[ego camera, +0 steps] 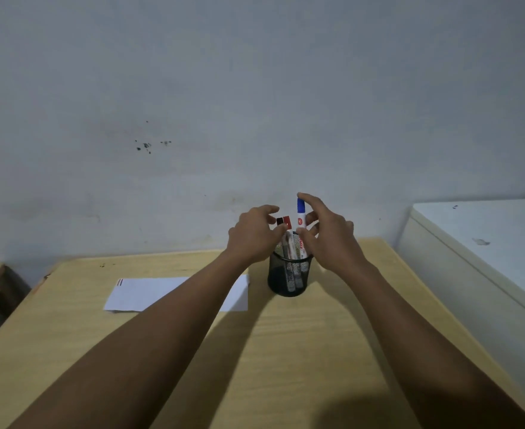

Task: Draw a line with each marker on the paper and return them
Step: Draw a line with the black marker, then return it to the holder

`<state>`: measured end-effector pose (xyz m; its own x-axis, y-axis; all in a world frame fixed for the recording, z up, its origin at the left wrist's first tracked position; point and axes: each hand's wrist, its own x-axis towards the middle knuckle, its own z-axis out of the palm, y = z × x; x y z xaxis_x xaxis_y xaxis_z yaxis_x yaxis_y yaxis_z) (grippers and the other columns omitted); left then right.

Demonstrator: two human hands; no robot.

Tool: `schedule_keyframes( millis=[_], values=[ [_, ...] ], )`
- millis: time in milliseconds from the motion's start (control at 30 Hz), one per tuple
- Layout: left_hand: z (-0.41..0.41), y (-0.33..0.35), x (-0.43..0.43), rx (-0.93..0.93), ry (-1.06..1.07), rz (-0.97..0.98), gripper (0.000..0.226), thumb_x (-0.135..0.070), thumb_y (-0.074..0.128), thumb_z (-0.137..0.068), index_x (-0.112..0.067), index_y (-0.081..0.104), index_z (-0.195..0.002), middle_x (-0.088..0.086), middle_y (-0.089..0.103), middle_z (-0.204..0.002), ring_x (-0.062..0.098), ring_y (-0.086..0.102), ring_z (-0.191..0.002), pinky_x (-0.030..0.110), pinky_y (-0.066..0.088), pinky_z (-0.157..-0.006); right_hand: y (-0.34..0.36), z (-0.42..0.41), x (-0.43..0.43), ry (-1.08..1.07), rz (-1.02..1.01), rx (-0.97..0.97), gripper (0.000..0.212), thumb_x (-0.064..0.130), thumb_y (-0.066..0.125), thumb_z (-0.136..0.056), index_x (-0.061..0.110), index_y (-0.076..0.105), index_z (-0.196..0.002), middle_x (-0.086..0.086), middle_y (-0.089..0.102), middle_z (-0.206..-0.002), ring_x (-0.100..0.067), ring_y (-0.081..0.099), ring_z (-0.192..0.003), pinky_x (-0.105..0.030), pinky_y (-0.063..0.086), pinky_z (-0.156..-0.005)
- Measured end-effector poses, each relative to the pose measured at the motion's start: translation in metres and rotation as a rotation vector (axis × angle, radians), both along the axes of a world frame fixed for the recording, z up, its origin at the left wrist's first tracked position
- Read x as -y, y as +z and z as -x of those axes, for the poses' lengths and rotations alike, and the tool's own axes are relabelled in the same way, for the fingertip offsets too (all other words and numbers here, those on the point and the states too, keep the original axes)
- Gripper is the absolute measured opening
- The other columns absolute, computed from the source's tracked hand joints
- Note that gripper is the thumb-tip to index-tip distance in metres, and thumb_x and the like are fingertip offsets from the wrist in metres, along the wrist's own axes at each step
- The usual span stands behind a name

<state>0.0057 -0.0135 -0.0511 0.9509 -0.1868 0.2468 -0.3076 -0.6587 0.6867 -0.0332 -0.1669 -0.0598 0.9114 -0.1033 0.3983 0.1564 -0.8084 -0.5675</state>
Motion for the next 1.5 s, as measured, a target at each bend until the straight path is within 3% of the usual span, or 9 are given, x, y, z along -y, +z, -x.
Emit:
schedule_keyframes(
  millis=[133,533,700,800,933,1067,1200,1400,1500],
  values=[
    [-0.007,-0.009,0.005,0.011,0.007,0.029,0.037,-0.030,0.064,-0.089,-0.019,0.062,-0.125,-0.001,0.072,-0.115,0.020,0.066,-0.103,0.053,0.052,-0.092,-0.010,-0.004,0.001,-0.014,0.033,-0.035,0.059,0.023,0.066,-0.097,0.037,0.041,-0.149,0.010,0.064,-0.102,-0.014,0.064,-0.091,-0.036,0.026,-0.094],
    [-0.012,0.003,0.001,0.081,0.049,0.230,0.024,-0.025,0.064,-0.089,-0.019,0.068,-0.111,0.003,0.073,-0.105,0.018,0.066,-0.093,0.046,0.057,-0.085,-0.012,-0.009,0.002,-0.040,0.001,-0.018,0.043,0.027,0.047,-0.106,0.035,0.047,-0.148,0.001,0.059,-0.131,-0.016,0.064,-0.110,-0.046,0.027,-0.105],
    [0.002,0.043,-0.020,0.021,0.054,0.548,0.021,-0.016,0.067,-0.087,-0.015,0.069,-0.107,0.004,0.073,-0.097,0.014,0.067,-0.091,0.026,0.051,-0.072,0.015,0.003,-0.015,-0.043,-0.167,0.127,0.038,0.043,0.052,-0.103,0.033,0.056,-0.140,0.011,0.064,-0.118,-0.008,0.060,-0.099,-0.037,0.024,-0.099],
    [0.014,0.072,-0.039,-0.055,0.084,0.791,0.016,-0.018,0.070,-0.084,-0.017,0.070,-0.100,0.000,0.071,-0.091,0.010,0.062,-0.080,0.024,0.044,-0.065,0.040,0.015,-0.029,0.100,-0.368,0.028,0.037,0.055,0.060,-0.094,0.030,0.069,-0.120,0.013,0.074,-0.100,-0.009,0.070,-0.090,-0.034,0.045,-0.094],
    [0.036,0.097,-0.072,-0.135,0.132,0.970,0.017,-0.025,0.073,-0.083,-0.019,0.070,-0.098,0.001,0.072,-0.102,0.014,0.057,-0.084,0.030,0.043,-0.071,0.069,0.037,-0.040,0.209,-0.825,-0.011,0.026,0.027,0.077,-0.090,0.011,0.075,-0.110,-0.002,0.077,-0.081,-0.010,0.070,-0.065,-0.024,0.053,-0.070],
    [0.061,0.100,-0.097,-0.089,0.032,0.820,0.031,-0.035,0.074,-0.082,-0.012,0.070,-0.102,0.001,0.075,-0.100,0.012,0.060,-0.083,0.027,0.042,-0.067,0.091,0.057,-0.060,0.331,-1.310,-0.004,0.010,0.025,0.076,-0.090,0.016,0.073,-0.088,0.001,0.069,-0.074,-0.011,0.062,-0.066,-0.034,0.048,-0.072],
    [0.085,0.098,-0.109,0.050,-0.072,0.621,0.035,-0.040,0.070,-0.084,-0.006,0.071,-0.092,0.010,0.074,-0.099,0.004,0.060,-0.073,0.021,0.044,-0.067,0.105,0.072,-0.091,0.369,-1.086,-0.009,0.012,0.026,0.075,-0.093,0.015,0.075,-0.097,0.003,0.069,-0.076,-0.010,0.060,-0.067,-0.030,0.046,-0.067],
    [0.104,0.093,-0.146,0.395,-0.054,0.236,0.019,-0.045,0.067,-0.084,-0.027,0.067,-0.090,-0.015,0.069,-0.093,0.007,0.063,-0.089,0.026,0.041,-0.066,0.112,0.084,-0.124,0.364,-0.960,0.002,0.017,0.028,0.075,-0.093,0.015,0.075,-0.082,0.000,0.067,-0.071,-0.012,0.052,-0.061,-0.028,0.043,-0.061],
    [0.106,0.094,-0.167,0.512,-0.069,0.044,0.024,-0.047,0.056,-0.091,-0.028,0.069,-0.097,-0.015,0.066,-0.098,0.013,0.057,-0.091,0.039,0.045,-0.080,0.111,0.085,-0.138,0.411,-0.939,-0.024,0.018,0.029,0.073,-0.094,0.013,0.076,-0.084,-0.001,0.067,-0.072,-0.012,0.052,-0.062,-0.028,0.043,-0.063]
  ],
)
